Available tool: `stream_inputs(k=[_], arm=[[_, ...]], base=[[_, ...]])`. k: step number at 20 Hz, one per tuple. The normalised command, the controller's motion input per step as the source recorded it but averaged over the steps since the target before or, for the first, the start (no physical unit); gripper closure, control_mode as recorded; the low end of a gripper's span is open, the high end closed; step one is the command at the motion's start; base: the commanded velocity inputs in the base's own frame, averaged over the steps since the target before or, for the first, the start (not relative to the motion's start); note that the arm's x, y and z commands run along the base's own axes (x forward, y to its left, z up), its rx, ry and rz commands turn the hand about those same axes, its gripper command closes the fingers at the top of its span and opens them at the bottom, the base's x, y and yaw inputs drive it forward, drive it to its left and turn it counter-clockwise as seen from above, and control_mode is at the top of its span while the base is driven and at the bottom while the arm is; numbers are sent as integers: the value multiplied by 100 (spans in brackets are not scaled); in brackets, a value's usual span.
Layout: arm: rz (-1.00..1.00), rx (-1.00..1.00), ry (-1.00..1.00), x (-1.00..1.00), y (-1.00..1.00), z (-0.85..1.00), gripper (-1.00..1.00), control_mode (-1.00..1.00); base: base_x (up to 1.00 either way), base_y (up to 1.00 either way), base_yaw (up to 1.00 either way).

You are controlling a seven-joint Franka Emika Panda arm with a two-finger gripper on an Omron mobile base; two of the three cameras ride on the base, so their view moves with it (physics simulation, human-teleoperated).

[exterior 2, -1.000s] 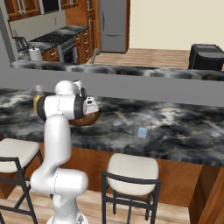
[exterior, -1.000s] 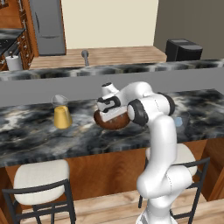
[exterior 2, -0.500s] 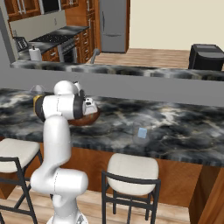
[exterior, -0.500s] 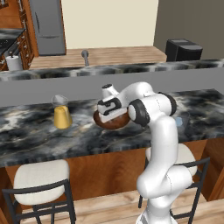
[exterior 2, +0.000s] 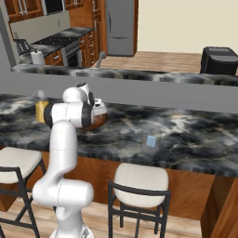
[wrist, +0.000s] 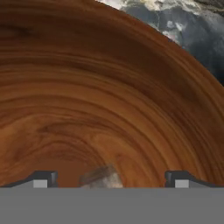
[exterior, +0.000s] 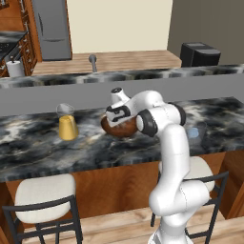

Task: There are two ice cubes in the ice bowl. Place both ice cubes in the glass cup.

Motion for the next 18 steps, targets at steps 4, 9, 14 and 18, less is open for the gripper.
stream_inputs(k=[4,9,14,18], arm=[[0,0,-8,16,0,-14,-100,-100],[0,0,-4,-12,0,-46,-100,-100],[0,0,0,-20,0,-62,-100,-100],[0,-4,-3,0,0,-86,100,-100]], base=[[0,0,0],[0,0,0],[0,0,0],[0,0,0]])
